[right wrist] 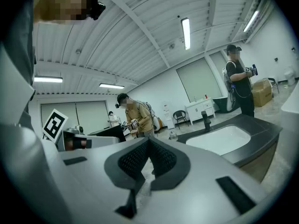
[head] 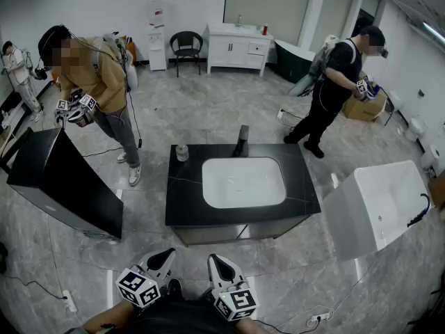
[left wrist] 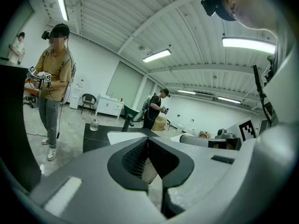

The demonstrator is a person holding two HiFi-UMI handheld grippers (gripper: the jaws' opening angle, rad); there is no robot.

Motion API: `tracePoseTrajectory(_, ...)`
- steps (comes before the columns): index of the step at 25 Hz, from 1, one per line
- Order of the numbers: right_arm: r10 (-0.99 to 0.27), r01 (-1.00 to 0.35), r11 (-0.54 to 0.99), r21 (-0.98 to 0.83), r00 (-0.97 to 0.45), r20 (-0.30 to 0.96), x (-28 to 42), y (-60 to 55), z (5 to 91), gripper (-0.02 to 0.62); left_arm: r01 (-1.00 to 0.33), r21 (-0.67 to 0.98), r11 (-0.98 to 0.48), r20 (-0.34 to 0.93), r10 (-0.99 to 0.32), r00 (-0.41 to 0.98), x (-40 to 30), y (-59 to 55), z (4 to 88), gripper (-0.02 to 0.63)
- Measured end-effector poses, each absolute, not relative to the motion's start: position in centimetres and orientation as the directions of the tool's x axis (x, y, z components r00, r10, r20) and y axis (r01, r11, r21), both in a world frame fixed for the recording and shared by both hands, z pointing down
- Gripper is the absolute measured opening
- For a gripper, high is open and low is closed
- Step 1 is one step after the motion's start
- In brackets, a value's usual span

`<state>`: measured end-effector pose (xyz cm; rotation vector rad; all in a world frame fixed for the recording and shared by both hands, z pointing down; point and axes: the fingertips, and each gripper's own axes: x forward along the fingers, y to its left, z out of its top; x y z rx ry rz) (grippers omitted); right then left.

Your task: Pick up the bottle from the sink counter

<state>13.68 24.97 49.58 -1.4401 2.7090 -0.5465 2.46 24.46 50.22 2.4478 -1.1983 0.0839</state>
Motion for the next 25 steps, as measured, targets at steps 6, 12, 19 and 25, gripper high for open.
tracePoseTrajectory(6,-0.812,-0.810,0.502,-0.304,-0.562,0.158,11.7,25.1,50.1,0.006,-0.770,0.353,-0.531,0.226,-0.751,0.621,-0.2,24.4,50.8,0.002)
tracePoseTrajectory(12,-0.815,-0.818,0.498,-0.289,-0.555,0.165,10.2,24.9,49.9,0.006,-0.755,0.367,-0.543,0.199,-0.747,0.634,-1.3,23.9,50.5,0.002)
tracePoseTrajectory(19,-0.827,-0.820,0.484,-0.305,-0.543,0.149,8.4,23.7,49.3,0.006,-0.754,0.362,-0.548,0.182,-0.752,0.634,-3.6,23.1,49.8,0.002)
tracePoseTrajectory(25,-0.838,-0.835,0.469,-0.288,-0.524,0.153,5.6,22.4,49.1,0.006,-0.748,0.372,-0.549,0.159,-0.757,0.634,-6.8,21.8,49.8,0.002)
